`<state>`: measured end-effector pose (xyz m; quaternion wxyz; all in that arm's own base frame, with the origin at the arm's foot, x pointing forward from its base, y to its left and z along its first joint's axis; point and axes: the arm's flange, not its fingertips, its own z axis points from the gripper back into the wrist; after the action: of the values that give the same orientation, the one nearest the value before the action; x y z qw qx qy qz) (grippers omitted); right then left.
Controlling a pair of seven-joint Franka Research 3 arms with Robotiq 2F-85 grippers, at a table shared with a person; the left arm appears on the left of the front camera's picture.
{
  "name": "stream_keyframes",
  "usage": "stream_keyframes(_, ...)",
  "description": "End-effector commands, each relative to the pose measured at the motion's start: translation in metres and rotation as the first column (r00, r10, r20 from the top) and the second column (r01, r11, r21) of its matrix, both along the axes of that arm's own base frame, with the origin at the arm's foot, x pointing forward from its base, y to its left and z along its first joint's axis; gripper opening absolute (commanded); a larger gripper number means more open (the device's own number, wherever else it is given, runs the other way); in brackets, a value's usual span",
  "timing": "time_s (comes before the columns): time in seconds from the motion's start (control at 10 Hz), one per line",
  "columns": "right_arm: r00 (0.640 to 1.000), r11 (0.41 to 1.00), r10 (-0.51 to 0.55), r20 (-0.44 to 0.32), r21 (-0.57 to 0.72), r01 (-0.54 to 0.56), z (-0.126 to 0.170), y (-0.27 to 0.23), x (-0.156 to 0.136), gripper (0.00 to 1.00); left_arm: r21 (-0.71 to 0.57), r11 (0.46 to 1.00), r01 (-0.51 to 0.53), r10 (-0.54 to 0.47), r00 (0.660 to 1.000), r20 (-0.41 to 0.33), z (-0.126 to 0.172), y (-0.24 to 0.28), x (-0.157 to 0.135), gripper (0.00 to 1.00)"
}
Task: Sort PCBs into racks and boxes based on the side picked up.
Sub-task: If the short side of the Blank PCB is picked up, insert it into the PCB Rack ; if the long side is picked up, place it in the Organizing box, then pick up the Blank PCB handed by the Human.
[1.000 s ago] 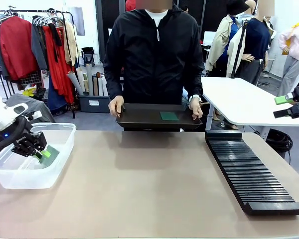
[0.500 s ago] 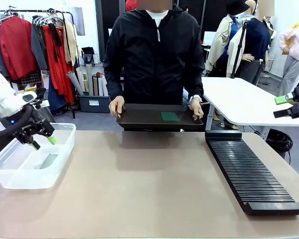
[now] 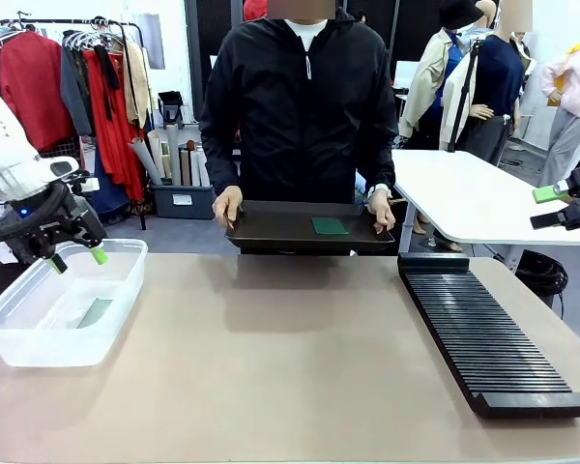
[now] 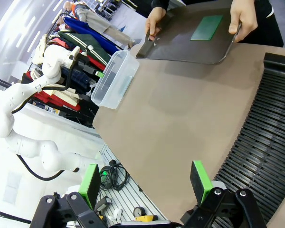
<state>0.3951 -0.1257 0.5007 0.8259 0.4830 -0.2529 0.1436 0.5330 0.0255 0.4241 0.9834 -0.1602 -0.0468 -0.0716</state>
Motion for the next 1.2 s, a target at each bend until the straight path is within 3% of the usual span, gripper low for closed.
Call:
stream_keyframes(0.0, 1.0, 1.0, 0.0, -0.002, -0.001, 0.0, 0.002, 0.001, -0.001, 1.0, -0.004, 1.0, 0.003, -0.003, 1.0, 0.009, -0.004, 0.001, 0.001, 1.0)
stream_keyframes(0.8, 1.0, 1.0, 0.0, -0.002, -0.001, 0.0, 0.002, 0.001, -0.001, 1.0, 0.0, 1.0, 0.0, 0.0, 1.0, -0.004, -0.004, 0.0, 0.001, 1.0)
stream_keyframes(0.9, 1.0, 1.0, 0.0, -0.002, -0.001, 0.0, 0.002, 0.001, -0.001, 1.0, -0.149, 0.987, 0.054, -0.059, 0.998, -0.029, -0.002, -0.021, 0.002, 1.0)
stream_keyframes(1.1, 1.0, 1.0, 0.0, -0.002, -0.001, 0.0, 0.002, 0.001, -0.001, 1.0, -0.49, 0.867, 0.096, -0.101, 0.995, 0.016, 0.033, -0.046, -0.002, 1.0)
